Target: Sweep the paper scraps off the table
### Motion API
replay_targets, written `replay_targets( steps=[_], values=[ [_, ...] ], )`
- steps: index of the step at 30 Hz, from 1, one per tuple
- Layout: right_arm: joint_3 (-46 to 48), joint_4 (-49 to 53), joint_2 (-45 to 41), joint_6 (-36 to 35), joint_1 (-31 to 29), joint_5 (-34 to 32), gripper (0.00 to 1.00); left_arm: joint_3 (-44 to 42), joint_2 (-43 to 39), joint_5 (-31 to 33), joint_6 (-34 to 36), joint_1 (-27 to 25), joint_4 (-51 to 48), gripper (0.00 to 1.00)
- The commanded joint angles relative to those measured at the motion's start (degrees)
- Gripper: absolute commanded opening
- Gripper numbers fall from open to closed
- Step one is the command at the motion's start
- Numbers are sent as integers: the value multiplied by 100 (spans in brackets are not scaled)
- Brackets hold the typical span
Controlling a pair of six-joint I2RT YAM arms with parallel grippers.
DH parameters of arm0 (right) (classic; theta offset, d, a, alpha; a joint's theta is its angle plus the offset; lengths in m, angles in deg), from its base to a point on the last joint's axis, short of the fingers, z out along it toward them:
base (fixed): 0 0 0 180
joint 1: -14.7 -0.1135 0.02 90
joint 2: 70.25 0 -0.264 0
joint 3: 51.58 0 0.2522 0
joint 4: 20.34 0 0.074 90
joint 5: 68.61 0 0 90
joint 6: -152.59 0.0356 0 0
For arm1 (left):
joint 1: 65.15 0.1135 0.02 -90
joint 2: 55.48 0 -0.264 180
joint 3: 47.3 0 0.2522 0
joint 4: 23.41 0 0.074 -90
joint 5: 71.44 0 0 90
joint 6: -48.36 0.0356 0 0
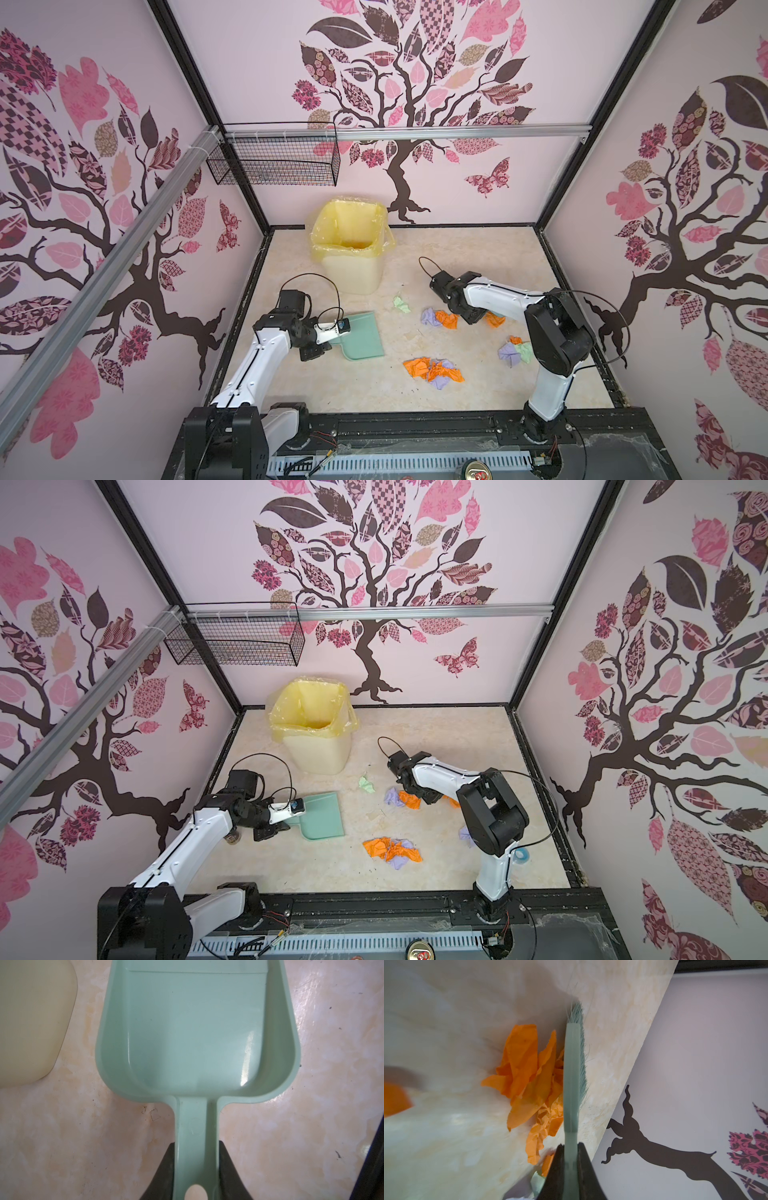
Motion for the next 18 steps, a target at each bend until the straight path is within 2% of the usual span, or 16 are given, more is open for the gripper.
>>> replay_targets(
  steps=[1, 3, 5, 8, 12, 15, 16, 18],
  values=[
    [-87, 866, -364, 775, -563, 347, 0, -43, 49, -73, -11, -10, 102, 0],
    [-137, 841, -522, 814, -1077, 360, 0, -58, 83, -71, -27, -10, 129, 0],
    [-506, 1282, -459, 1170, -1335, 574, 0, -52, 112, -68, -47, -6, 146, 0],
    [-920, 1722, -354, 1452, -1711, 433, 0, -16, 155, -68, -70, -9, 155, 0],
    [-1464, 2219, -230, 1699, -1796, 119, 0, 22, 191, -69, -91, -9, 140, 0],
    [-1714, 2232, -150, 1393, -1790, -308, 0, 23, 181, -77, -93, -10, 139, 0],
    [-1749, 2039, -103, 1067, -1793, -525, 0, 9, 188, -77, -100, -10, 160, 0],
    [-1585, 1171, -62, -22, -1787, -828, 0, 5, 201, -86, -117, -10, 164, 0]
  ],
)
